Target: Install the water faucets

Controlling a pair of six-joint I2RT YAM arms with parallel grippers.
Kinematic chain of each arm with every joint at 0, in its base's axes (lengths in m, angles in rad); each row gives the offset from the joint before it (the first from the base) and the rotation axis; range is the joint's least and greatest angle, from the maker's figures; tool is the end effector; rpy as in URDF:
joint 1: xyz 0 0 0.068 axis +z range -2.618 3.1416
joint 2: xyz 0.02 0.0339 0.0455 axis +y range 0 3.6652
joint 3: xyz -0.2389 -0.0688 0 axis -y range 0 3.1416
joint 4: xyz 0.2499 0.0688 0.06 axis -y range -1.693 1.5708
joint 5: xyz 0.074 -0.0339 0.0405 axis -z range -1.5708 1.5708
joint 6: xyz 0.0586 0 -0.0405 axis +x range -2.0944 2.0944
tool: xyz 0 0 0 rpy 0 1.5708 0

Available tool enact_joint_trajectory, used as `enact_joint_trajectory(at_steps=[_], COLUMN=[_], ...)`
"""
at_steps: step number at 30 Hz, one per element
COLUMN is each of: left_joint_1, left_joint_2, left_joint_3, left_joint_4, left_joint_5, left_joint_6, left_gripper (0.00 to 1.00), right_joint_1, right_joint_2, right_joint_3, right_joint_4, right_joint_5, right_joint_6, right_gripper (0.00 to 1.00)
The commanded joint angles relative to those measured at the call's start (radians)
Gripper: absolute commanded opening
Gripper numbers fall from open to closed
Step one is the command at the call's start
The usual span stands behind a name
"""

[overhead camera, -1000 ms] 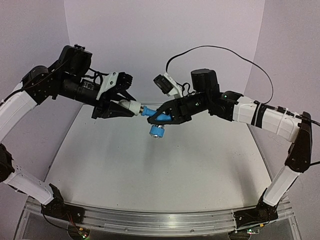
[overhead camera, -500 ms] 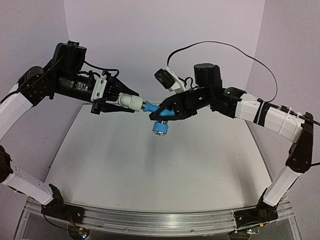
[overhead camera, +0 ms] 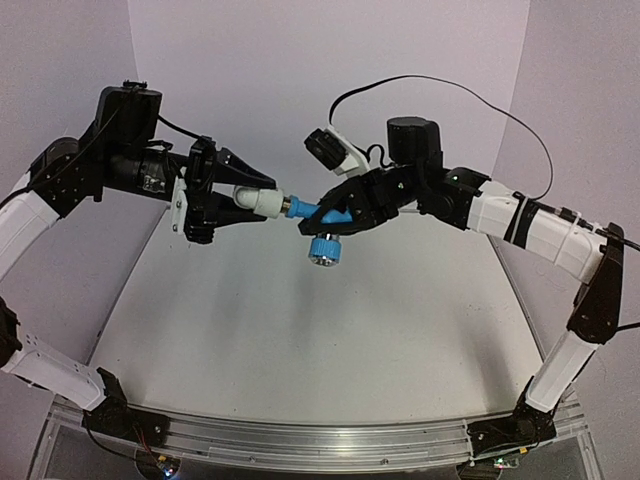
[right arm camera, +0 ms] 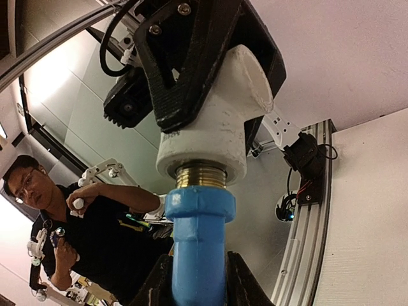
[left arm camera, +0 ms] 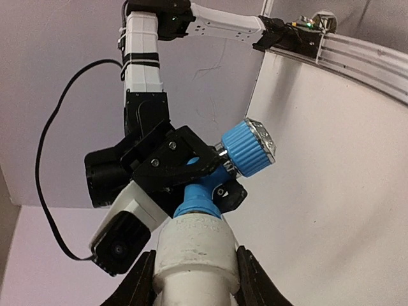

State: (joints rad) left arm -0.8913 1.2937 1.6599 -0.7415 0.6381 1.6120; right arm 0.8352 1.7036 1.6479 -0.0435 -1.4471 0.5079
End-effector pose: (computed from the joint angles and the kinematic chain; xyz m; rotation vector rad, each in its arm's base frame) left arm 0.1483 -0.2391 0.4444 1.8626 0.1830 -0.1261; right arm 0.2154 0.3247 0.3882 -1.5742 1.4159 2.0749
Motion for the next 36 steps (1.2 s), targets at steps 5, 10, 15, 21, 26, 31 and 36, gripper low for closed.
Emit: enact_joint_trajectory(at_steps=[5, 10, 15, 21, 26, 31, 36], left_joint_1=[-0.058, -0.058, -0.058, -0.058, -0.058, -0.058, -0.058], left_joint_2=[0.095, 0.090, 0.080, 0.044, -0.003, -0.025, -0.054], left_joint_3=[-0.093, -0.113, -0.124, -0.161, -0.227, -0.255, -0.253], left_joint_4=[0.052, 0.048, 0.036, 0.035, 0.109, 0.185, 0.234], left_joint_5=[-0.023, -0.133, -0.256, -0.284, -0.205, -0.177, -0.210], left_joint_6=[0.481, 0.664, 0.815, 0.812, 0.691, 0.567, 0.469], left_gripper=[0.00, 0.00, 0.00, 0.00, 0.00, 0.15, 0.48], right_joint_1=[0.101, 0.102, 0.102, 0.105, 0.107, 0.105, 0.093], right_joint_2=[0.070, 0.103, 0.124, 0.113, 0.093, 0.067, 0.024], right_joint_3=[0.162, 0.197, 0.219, 0.186, 0.144, 0.109, 0.040], right_joint_4=[0.224, 0.226, 0.226, 0.235, 0.269, 0.275, 0.277], right_joint_5=[0.063, 0.074, 0.080, 0.079, 0.072, 0.079, 0.118], right_joint_6=[0.098, 0.131, 0.155, 0.157, 0.152, 0.133, 0.096], right_gripper=[0.00, 0.00, 0.00, 0.00, 0.00, 0.00, 0.00])
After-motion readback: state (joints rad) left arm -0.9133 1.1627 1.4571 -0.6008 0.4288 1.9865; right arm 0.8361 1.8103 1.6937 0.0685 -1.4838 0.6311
